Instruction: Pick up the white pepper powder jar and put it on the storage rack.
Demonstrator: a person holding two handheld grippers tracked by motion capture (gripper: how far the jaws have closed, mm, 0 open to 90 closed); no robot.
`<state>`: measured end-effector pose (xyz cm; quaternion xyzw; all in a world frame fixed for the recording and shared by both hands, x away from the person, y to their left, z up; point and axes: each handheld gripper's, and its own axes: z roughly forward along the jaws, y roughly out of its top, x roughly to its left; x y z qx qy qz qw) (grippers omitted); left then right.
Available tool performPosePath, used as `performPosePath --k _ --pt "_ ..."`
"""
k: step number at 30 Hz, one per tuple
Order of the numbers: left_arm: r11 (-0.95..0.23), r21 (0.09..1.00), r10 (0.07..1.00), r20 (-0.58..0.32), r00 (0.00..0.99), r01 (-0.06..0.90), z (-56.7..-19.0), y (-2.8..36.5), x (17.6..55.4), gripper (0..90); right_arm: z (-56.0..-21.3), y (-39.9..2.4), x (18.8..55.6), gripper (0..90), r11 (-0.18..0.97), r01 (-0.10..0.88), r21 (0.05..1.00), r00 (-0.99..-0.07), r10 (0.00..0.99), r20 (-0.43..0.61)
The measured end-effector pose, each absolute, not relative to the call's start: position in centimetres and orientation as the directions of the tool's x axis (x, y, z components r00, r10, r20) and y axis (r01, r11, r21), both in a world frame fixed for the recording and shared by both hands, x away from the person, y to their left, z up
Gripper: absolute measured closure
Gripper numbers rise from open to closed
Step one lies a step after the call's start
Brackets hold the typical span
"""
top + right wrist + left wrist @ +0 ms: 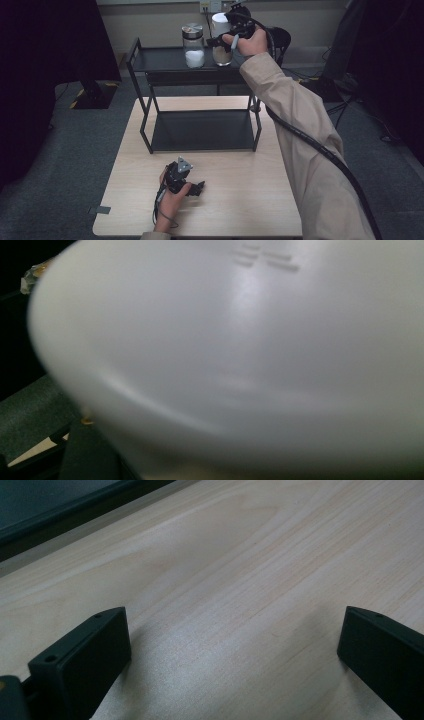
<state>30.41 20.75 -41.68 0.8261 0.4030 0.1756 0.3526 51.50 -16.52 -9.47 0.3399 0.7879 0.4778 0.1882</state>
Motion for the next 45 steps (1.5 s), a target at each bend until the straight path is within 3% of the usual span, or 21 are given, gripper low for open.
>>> performPosePath --k 21,22,23,24,28,45 --pt "-0.426 0.724 0.79 0.006 0.613 0.542 -41.7 20.7 30.4 0.0 -9.6 -16.1 51.4 27.2 0.31 0.36 0.88 -0.698 0.716 0.033" --pt "-0.427 0.724 0.79 0.006 0.614 0.542 -41.7 20.7 30.4 0.0 -9.5 -15.9 51.3 19.5 0.311 0.369 0.876 -0.687 0.726 0.031" --pt "-0.427 0.724 0.79 0.006 0.614 0.542 -41.7 20.7 30.4 0.0 -9.5 -15.9 51.3 19.5 0.311 0.369 0.876 -0.687 0.726 0.031" --pt "-0.427 0.723 0.79 0.006 0.614 0.542 -41.7 20.7 30.4 0.0 -9.6 -15.8 51.2 12.5 0.305 0.38 0.873 -0.675 0.737 0.036" --pt "-0.427 0.724 0.79 0.006 0.614 0.542 -41.7 20.7 30.4 0.0 -9.7 -15.6 51.0 3.8 0.307 0.389 0.869 -0.665 0.746 0.034" --pt "-0.423 0.726 0.791 0.004 0.611 0.542 -41.7 20.7 30.4 0.0 -9.8 -16.4 48.3 0.6 0.284 0.398 0.872 -0.64 0.768 0.042"
